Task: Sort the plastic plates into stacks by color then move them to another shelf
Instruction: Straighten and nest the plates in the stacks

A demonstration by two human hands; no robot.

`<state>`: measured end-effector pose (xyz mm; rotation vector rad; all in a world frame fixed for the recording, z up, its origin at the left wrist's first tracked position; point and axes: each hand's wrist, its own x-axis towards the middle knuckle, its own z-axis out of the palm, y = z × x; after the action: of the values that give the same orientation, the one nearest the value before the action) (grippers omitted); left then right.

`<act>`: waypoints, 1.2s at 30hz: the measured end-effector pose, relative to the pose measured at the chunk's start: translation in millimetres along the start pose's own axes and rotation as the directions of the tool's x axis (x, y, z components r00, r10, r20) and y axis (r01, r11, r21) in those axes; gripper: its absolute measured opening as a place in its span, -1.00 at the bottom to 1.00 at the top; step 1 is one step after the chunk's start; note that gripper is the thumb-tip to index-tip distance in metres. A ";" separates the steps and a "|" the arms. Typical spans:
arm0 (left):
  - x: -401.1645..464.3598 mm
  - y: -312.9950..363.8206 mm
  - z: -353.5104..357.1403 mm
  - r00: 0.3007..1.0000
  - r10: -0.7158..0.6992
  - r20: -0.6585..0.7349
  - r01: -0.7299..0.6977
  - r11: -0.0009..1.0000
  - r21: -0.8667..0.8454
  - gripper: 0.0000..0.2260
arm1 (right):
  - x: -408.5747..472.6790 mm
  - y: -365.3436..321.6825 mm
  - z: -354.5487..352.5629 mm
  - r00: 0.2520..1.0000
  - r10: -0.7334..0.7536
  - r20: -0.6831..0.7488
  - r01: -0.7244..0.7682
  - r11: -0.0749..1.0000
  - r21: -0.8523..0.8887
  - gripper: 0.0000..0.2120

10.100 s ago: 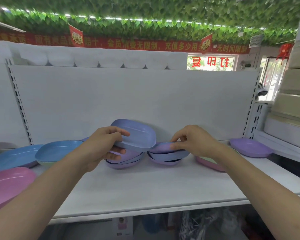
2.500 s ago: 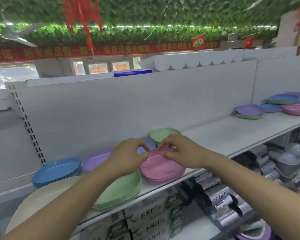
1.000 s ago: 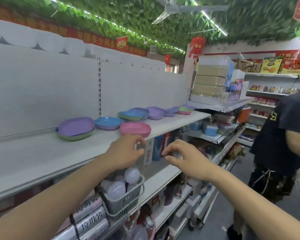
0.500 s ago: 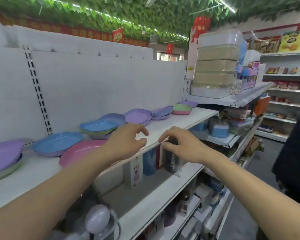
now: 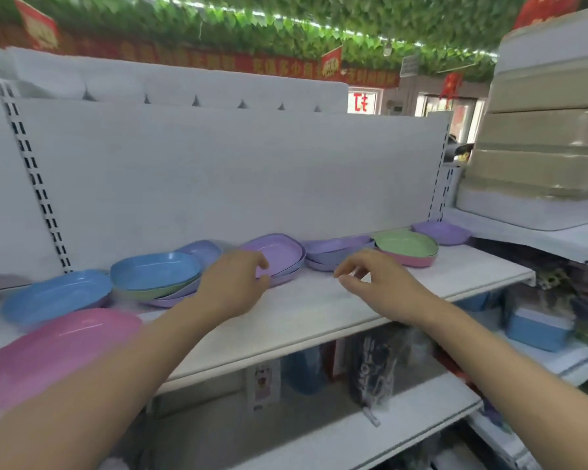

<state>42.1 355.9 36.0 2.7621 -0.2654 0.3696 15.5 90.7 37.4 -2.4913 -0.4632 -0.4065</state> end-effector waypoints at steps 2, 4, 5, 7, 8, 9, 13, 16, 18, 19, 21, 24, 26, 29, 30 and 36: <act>19.5 5.7 9.1 1.000 -0.007 -0.007 0.008 0.999 0.044 -0.68 | 20.8 12.7 1.7 1.000 -0.026 0.000 0.026 1.000 -0.011 -0.87; 38.3 11.6 19.3 1.000 0.003 0.010 -0.004 0.994 0.107 -0.66 | 40.5 25.0 3.5 0.997 -0.059 -0.040 0.057 0.997 -0.054 -0.82; 47.3 13.8 23.4 1.000 0.009 0.024 -0.013 0.989 0.145 -0.67 | 49.6 30.2 4.6 0.994 -0.079 -0.073 0.071 0.993 -0.096 -0.84; 60.8 16.8 31.8 0.999 0.016 0.045 -0.024 0.981 0.191 -0.73 | 65.2 39.1 5.8 0.986 -0.119 -0.120 0.089 0.969 -0.232 -0.84; 63.7 18.6 33.7 0.999 0.020 0.048 -0.030 0.978 0.205 -0.72 | 70.2 41.4 5.3 0.985 -0.137 -0.105 0.099 0.945 -0.311 -0.79; 67.1 21.2 35.1 0.998 0.036 0.047 -0.045 0.975 0.219 -0.68 | 76.2 44.5 4.0 0.987 -0.146 -0.062 0.112 0.917 -0.382 -0.74; 70.3 34.7 37.8 0.998 0.066 0.015 -0.067 0.926 0.371 -0.73 | 95.3 54.6 1.5 0.986 -0.075 0.150 0.147 0.816 -0.559 -0.80; 71.9 39.1 32.6 0.995 0.086 -0.060 -0.059 0.932 0.357 -0.85 | 99.5 59.0 -1.2 0.979 -0.100 0.175 0.184 0.797 -0.575 -0.82; 76.8 36.9 24.9 0.993 0.071 -0.095 -0.041 0.957 0.286 -0.85 | 102.7 61.0 -8.7 0.979 -0.142 0.150 0.201 0.816 -0.542 -0.86; 79.2 34.5 22.2 0.993 0.058 -0.103 -0.029 0.965 0.261 -0.85 | 104.9 61.1 -13.2 0.979 -0.149 0.137 0.199 0.821 -0.535 -0.89; 80.4 33.5 20.5 0.998 0.021 -0.051 -0.007 0.967 0.253 -0.85 | 107.9 61.5 -21.9 0.984 -0.141 0.110 0.178 0.838 -0.516 -0.92; 71.5 39.6 28.9 0.996 -0.075 0.039 0.060 0.952 0.301 -0.77 | 107.9 63.2 -31.4 0.988 -0.140 0.065 0.154 0.890 -0.428 -0.91; 67.5 44.2 31.7 0.996 -0.087 -0.027 0.091 0.941 0.325 -0.78 | 105.6 65.8 -35.6 0.986 -0.163 0.033 0.161 0.894 -0.417 -0.90; 64.5 51.3 27.7 0.986 -0.046 -0.159 0.099 0.932 0.347 -0.84 | 99.3 73.0 -40.3 0.975 -0.223 -0.002 0.197 0.864 -0.464 -0.87; 63.2 53.6 24.1 0.982 -0.051 -0.184 0.109 0.942 0.318 -0.85 | 96.3 76.6 -41.0 0.968 -0.251 -0.030 0.207 0.855 -0.476 -0.87; 46.4 61.4 8.0 0.902 -0.063 -0.427 0.160 0.968 0.195 -0.85 | 82.6 97.4 -36.4 0.941 -0.288 -0.180 0.235 0.935 -0.265 -0.95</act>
<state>74.0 289.9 60.8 2.8033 0.0502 0.9997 122.4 13.1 51.4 -2.5794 -0.6975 -0.8792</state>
